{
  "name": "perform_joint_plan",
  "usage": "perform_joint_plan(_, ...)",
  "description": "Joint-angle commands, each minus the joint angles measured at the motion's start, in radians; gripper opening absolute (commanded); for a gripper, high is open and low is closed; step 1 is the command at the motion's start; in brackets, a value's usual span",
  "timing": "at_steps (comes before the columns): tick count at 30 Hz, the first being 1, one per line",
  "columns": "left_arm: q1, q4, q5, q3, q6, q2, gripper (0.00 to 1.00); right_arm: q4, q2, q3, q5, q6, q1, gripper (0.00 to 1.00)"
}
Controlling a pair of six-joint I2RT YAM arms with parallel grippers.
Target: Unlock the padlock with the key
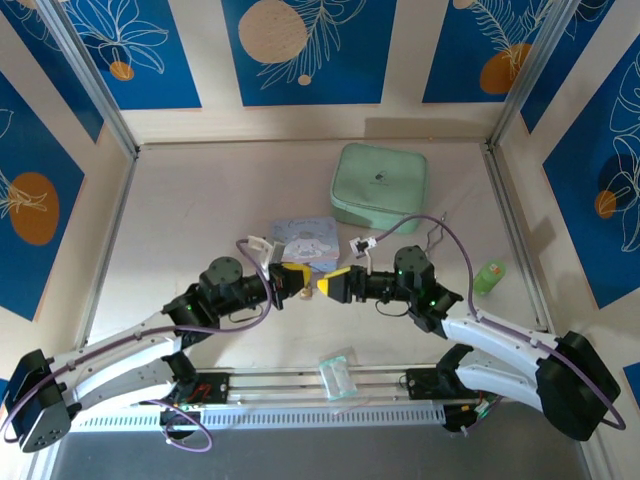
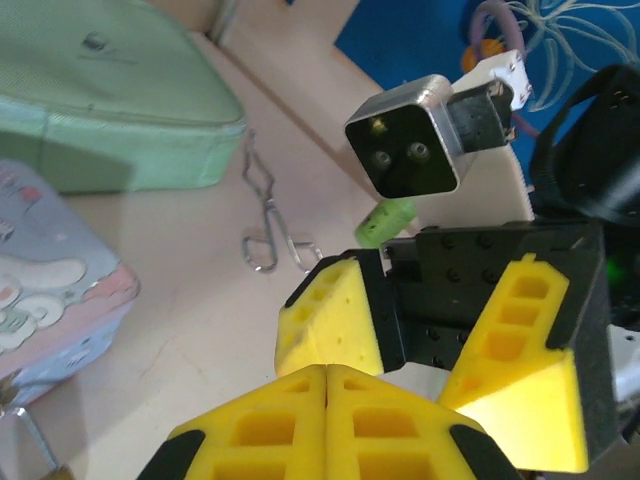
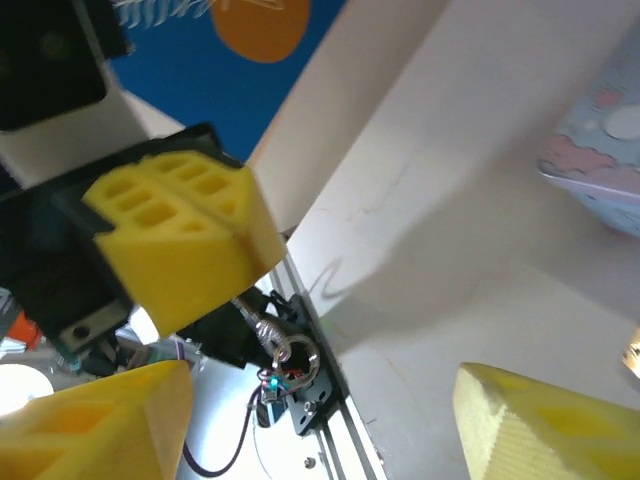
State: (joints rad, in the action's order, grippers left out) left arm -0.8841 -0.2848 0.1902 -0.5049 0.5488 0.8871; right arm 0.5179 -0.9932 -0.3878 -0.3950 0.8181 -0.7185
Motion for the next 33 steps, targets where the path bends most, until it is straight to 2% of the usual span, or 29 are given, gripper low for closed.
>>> perform_joint_plan(1,0.019,-0.106,0.138,-0.010,-0.041,0.006,0.00,0.140,0.042,0.030,-0.017,-0.009,-0.023,0.62)
perform_joint_plan(10,0.022,-0.314,0.214,0.026,0.063,0.032,0.00,0.130,0.055,0.014,-0.018,-0.038,-0.041,0.48)
perform_joint_plan(14,0.022,-0.319,0.221,0.016,0.072,0.042,0.00,0.142,0.040,0.008,-0.021,-0.042,-0.050,0.39)
perform_joint_plan(19,0.022,-0.315,0.216,0.010,0.076,0.058,0.00,0.200,0.040,0.029,-0.021,-0.010,-0.052,0.37)
perform_joint_plan(26,0.022,-0.358,0.209,0.006,0.099,0.086,0.00,0.188,0.027,0.018,-0.016,-0.010,-0.064,0.29)
perform_joint_plan(30,0.022,-0.373,0.214,0.005,0.110,0.098,0.00,0.204,0.025,0.023,-0.013,0.004,-0.062,0.21)
perform_joint_plan(32,0.022,-0.373,0.215,0.006,0.110,0.098,0.00,0.204,0.028,0.027,-0.015,0.010,-0.058,0.10)
perform_joint_plan(33,0.020,-0.371,0.212,0.008,0.112,0.097,0.00,0.203,0.028,0.028,-0.017,0.011,-0.055,0.07)
